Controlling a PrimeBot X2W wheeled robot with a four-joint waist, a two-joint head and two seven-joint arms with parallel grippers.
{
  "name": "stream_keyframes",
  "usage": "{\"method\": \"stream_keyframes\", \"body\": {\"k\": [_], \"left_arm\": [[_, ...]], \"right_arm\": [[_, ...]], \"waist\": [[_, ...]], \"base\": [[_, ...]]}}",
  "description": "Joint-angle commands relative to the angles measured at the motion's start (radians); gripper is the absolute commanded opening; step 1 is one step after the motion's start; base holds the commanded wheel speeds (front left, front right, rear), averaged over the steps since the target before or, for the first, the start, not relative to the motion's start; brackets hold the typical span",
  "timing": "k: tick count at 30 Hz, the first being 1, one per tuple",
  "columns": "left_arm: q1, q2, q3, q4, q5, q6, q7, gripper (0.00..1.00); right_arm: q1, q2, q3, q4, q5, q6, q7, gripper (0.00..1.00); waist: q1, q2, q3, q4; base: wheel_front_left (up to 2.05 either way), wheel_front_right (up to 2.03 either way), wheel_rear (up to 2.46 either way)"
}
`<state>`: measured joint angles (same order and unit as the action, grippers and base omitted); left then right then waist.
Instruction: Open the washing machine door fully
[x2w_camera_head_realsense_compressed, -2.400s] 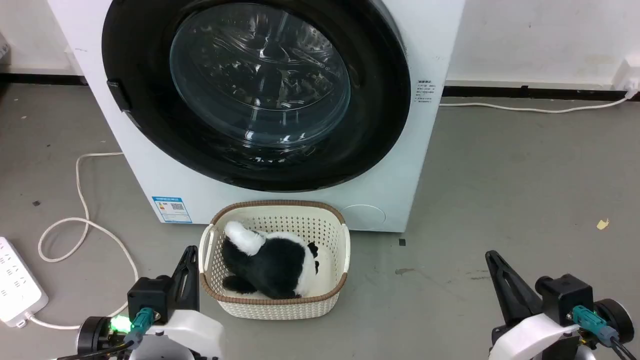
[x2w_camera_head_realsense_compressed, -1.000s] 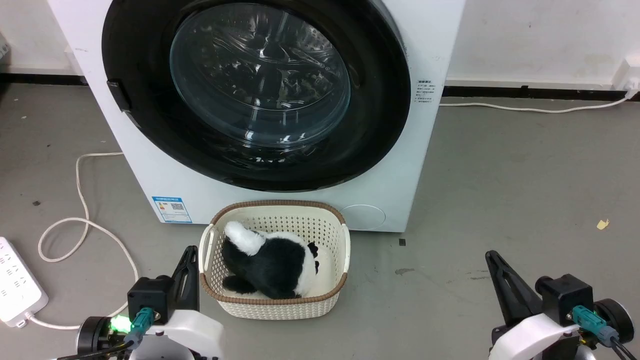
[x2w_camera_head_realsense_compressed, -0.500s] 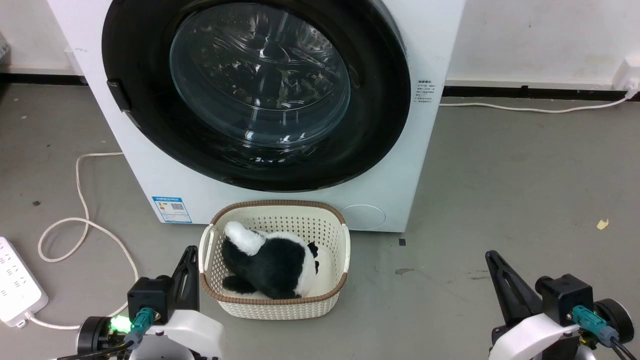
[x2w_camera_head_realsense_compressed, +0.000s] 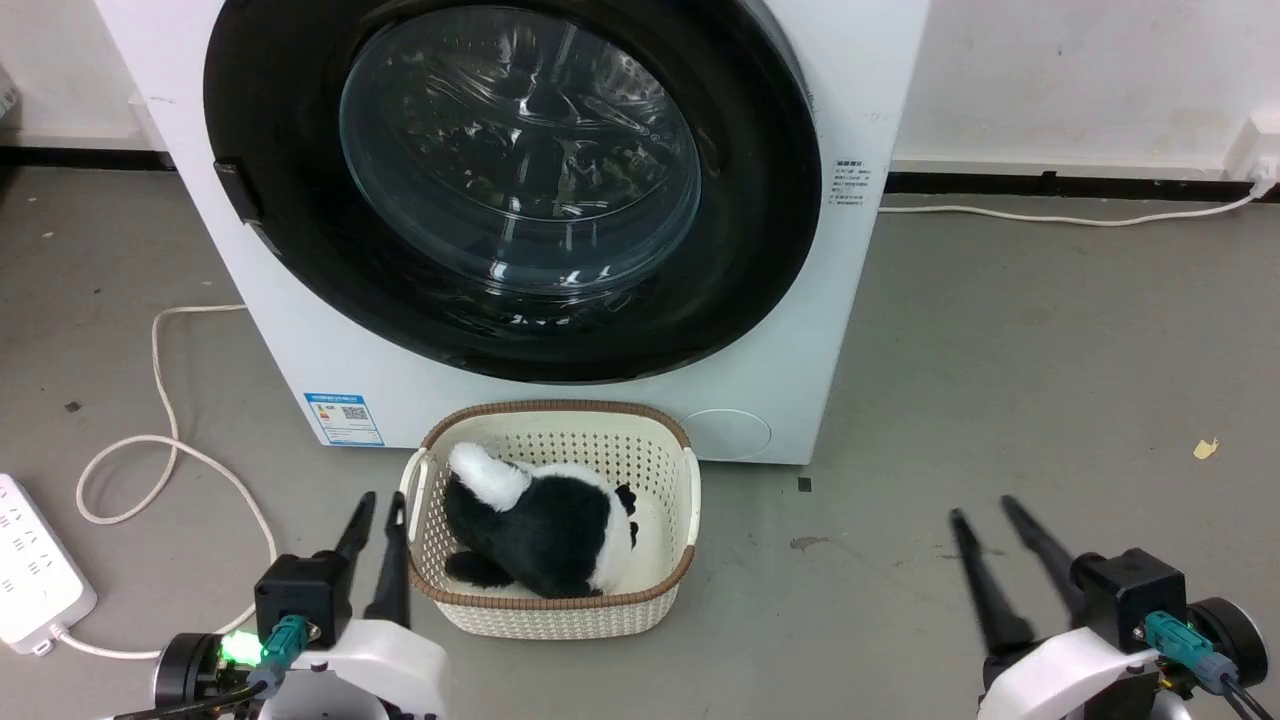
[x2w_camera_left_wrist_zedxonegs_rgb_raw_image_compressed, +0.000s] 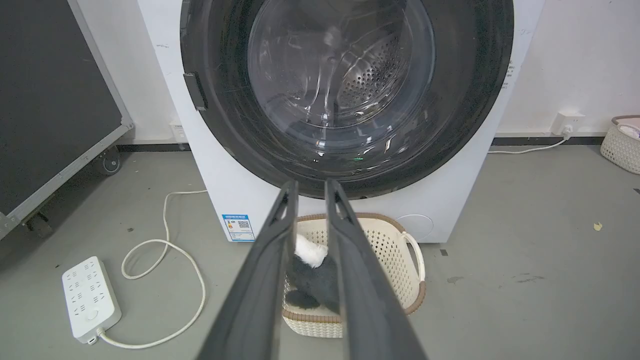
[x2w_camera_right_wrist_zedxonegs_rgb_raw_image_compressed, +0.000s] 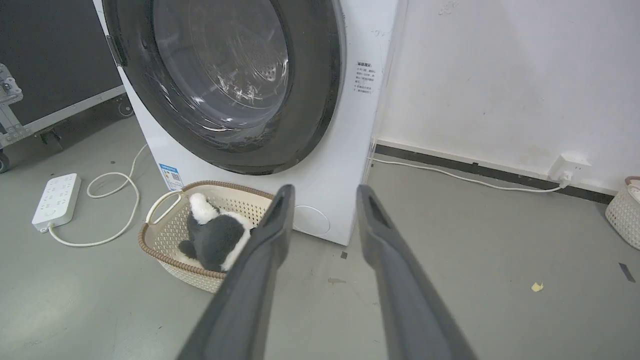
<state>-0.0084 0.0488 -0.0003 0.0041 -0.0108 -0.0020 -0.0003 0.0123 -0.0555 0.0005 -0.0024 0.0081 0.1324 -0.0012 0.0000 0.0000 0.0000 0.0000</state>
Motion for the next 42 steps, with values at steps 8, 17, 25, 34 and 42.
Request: {"method": "stream_keyframes", "body": {"k": [8,17,25,34,42], "left_arm": [[0.000,0.000,-0.008,-0.002,-0.001,0.003,-0.018,1.00],[-0.010,0.000,-0.020,-0.007,-0.004,0.008,-0.036,1.00],[-0.026,0.000,-0.031,-0.014,-0.007,0.013,-0.053,1.00],[-0.046,0.000,-0.045,-0.023,-0.011,0.020,-0.072,1.00],[-0.059,0.000,-0.058,-0.029,-0.015,0.027,-0.086,1.00]], "right_arm": [[-0.001,0.000,-0.003,-0.001,0.019,0.000,-0.017,1.00],[-0.014,-0.006,-0.001,-0.005,0.032,0.000,-0.036,1.00],[-0.062,-0.040,0.005,-0.005,0.061,0.000,-0.053,1.00],[-0.147,-0.078,0.006,-0.002,0.121,0.000,-0.055,1.00],[-0.216,-0.099,0.001,0.000,0.169,-0.001,-0.045,1.00]], "waist": [[0.0000,0.0000,0.005,0.000],[0.0000,0.0000,0.028,0.008],[0.0000,0.0000,0.063,0.020],[0.0000,0.0000,0.103,0.038],[0.0000,0.0000,0.131,0.054]], "base": [[0.00,0.00,0.00],[0.00,0.00,0.00],[0.00,0.00,0.00],[0.00,0.00,0.00],[0.00,0.00,0.00]]}}
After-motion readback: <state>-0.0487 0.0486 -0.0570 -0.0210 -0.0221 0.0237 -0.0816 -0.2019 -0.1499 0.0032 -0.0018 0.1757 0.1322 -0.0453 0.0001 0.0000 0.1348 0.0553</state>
